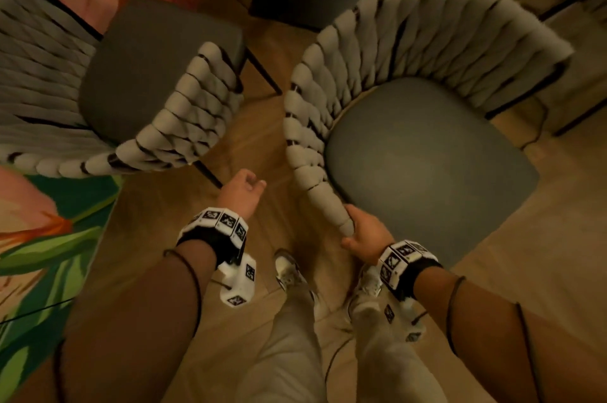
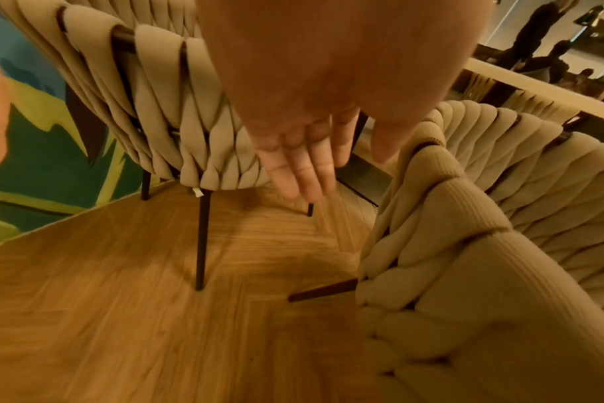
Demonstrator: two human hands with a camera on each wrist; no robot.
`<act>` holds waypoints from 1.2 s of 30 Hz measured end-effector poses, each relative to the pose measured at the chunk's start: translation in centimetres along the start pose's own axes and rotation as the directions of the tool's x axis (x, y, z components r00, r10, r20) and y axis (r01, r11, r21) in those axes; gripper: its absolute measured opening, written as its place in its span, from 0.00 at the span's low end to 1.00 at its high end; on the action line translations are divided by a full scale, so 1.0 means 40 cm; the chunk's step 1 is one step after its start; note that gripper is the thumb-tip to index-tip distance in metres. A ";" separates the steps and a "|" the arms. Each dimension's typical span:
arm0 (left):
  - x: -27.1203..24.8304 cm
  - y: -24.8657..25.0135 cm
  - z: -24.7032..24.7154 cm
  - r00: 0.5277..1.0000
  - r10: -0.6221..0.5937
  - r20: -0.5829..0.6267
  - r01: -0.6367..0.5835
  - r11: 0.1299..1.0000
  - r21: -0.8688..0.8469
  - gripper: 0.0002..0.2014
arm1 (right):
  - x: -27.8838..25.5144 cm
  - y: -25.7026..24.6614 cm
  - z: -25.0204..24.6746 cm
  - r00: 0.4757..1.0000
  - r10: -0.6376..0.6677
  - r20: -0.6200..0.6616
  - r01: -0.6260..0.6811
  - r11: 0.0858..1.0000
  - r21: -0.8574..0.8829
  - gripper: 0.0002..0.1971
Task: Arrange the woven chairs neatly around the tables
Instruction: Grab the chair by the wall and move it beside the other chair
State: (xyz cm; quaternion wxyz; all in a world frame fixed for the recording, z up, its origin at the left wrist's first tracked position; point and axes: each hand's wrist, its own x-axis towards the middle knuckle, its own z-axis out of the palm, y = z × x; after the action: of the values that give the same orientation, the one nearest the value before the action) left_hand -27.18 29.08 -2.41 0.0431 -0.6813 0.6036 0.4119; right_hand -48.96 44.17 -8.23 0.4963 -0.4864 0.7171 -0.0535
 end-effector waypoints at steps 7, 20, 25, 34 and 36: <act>-0.024 0.240 0.188 0.996 -0.056 -0.073 0.047 0.993 -0.108 0.30 | -0.157 0.266 -0.155 0.999 -0.027 0.038 0.031 0.993 -0.115 0.37; 0.081 0.493 0.354 0.988 -0.050 -0.147 0.036 0.995 -0.094 0.22 | -0.238 0.441 -0.268 0.992 0.074 -0.104 -0.099 0.961 -0.258 0.31; 0.060 0.470 0.347 0.989 -0.079 -0.123 0.067 0.993 -0.102 0.22 | -0.249 0.439 -0.274 0.997 0.071 -0.030 -0.077 0.949 -0.306 0.31; -0.033 0.405 0.366 0.947 -0.256 -0.193 0.223 0.959 -0.175 0.25 | -0.243 0.499 -0.302 0.995 -0.055 0.078 0.080 0.927 -0.366 0.27; -0.064 0.385 0.387 0.926 -0.307 -0.222 0.263 0.942 -0.207 0.23 | -0.242 0.520 -0.320 0.990 -0.087 0.110 0.126 0.901 -0.415 0.27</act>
State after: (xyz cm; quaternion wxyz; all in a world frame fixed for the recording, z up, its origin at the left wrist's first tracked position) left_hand -48.10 35.56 -4.25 -0.0337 -0.8096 0.4602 0.3628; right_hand -71.82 57.06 -7.06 0.4077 -0.6222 0.6613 0.0969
